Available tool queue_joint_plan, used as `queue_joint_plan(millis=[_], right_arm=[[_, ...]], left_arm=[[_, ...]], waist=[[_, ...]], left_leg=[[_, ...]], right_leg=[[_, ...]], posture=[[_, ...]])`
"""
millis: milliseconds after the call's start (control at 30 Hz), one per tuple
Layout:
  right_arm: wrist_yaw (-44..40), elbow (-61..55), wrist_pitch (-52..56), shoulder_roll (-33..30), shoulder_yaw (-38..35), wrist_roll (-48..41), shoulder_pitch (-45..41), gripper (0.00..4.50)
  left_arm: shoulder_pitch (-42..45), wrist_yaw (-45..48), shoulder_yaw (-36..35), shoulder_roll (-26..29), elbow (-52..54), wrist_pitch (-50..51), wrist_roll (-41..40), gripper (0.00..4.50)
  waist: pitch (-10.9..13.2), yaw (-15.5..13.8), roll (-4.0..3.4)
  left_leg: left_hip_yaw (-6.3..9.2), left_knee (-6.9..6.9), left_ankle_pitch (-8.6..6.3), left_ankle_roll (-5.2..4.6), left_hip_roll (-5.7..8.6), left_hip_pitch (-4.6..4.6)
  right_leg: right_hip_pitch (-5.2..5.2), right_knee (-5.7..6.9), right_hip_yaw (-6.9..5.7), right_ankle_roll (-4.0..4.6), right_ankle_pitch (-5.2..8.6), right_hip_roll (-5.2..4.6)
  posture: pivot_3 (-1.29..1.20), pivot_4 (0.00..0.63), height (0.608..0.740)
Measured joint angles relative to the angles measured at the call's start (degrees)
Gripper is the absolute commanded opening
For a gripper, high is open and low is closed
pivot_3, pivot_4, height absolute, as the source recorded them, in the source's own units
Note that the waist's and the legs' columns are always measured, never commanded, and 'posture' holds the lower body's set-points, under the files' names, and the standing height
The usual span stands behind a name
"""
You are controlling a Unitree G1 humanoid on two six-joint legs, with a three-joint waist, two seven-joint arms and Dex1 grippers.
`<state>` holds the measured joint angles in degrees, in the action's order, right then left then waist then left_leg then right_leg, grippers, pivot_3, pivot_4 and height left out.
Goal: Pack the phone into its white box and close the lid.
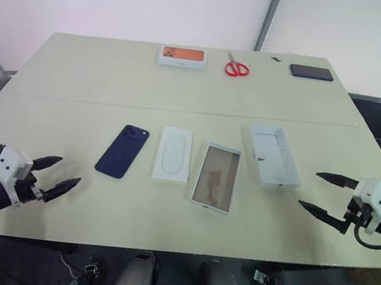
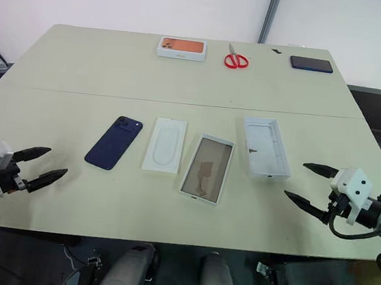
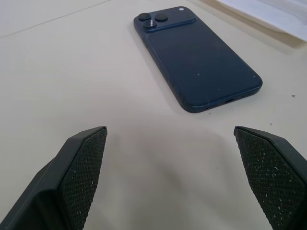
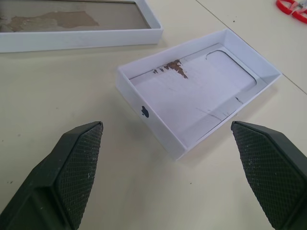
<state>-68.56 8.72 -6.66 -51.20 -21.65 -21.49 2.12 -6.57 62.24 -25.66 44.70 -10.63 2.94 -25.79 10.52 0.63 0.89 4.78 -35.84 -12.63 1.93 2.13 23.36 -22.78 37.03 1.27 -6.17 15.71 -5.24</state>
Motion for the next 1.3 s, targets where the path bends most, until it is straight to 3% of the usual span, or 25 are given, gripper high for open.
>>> queue_joint_plan(millis=[767, 1133, 1300], right_arm=[[1.3, 0.0, 0.0, 0.5, 2.4, 0.6, -3.3, 4.48], [4.4, -1.8, 2.1, 1.0, 5.8, 0.7, -9.8, 4.48], [6.2, -7.1, 6.5, 3.6, 11.4, 1.0, -14.2, 4.48]], left_arm=[[3.2, 0.8, 0.9, 0.8, 0.1, 3.5, -0.7, 4.47], [7.3, -6.4, 3.0, -0.7, 7.7, 16.7, -2.9, 4.47], [10.4, -14.9, 5.9, -7.3, 15.9, 27.2, -7.1, 4.47]], waist=[[0.0, 0.0, 0.0], [0.0, 0.1, -0.01], [0.0, 0.1, 0.01]], left_leg=[[0.0, 0.0, 0.0, 0.0, 0.0, 0.0], [0.02, 0.01, 0.0, 0.0, 0.0, 0.0], [0.07, -0.08, 0.0, 0.0, 0.0, 0.01]], right_leg=[[0.0, 0.0, 0.0, -0.01, 0.0, 0.09], [-0.02, 0.02, 0.0, -0.22, -0.12, 0.12], [-0.01, 0.08, -0.03, -0.24, -0.13, 0.15]], posture=[[0.0, 0.15, 0.74], [0.0, 0.15, 0.74], [0.0, 0.15, 0.74]])
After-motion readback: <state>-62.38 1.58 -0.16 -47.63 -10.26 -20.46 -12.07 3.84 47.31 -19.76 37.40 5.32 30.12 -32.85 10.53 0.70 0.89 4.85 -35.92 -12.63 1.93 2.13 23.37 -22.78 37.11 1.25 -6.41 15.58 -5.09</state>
